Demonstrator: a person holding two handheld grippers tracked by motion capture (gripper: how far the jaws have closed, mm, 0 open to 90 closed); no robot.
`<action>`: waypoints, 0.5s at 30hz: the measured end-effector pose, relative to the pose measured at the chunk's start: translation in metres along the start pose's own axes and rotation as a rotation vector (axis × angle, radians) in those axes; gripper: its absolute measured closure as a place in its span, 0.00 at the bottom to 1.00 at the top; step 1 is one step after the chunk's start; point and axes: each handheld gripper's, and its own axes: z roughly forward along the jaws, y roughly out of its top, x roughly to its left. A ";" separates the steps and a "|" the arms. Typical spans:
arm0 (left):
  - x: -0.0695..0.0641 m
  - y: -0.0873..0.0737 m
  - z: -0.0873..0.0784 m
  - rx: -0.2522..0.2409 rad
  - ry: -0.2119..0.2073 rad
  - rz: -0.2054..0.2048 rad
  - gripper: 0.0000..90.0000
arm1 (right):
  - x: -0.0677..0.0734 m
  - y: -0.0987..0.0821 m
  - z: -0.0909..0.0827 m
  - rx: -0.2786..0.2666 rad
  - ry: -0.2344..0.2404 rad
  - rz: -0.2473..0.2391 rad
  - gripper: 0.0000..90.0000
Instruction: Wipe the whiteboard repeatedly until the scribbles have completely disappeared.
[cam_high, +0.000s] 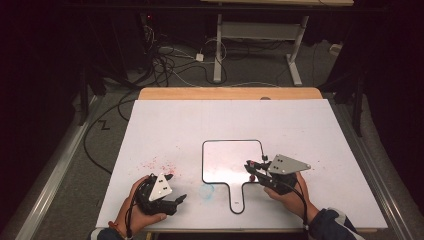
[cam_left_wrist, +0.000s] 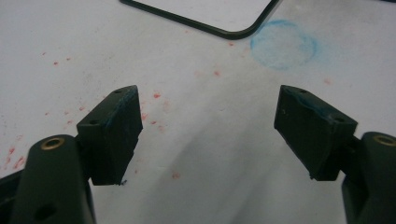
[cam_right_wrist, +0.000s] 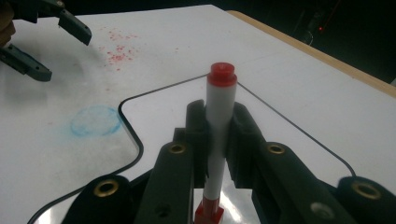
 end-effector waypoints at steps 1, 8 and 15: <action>0.000 0.000 0.000 0.001 0.000 0.000 0.25 | 0.000 0.000 -0.002 0.005 -0.002 -0.005 0.91; 0.000 0.000 0.001 0.003 -0.003 0.004 0.25 | -0.017 -0.003 -0.003 0.016 -0.068 -0.019 0.90; 0.001 0.000 0.001 0.005 0.000 0.001 0.25 | -0.036 -0.008 -0.007 0.020 -0.131 0.010 0.90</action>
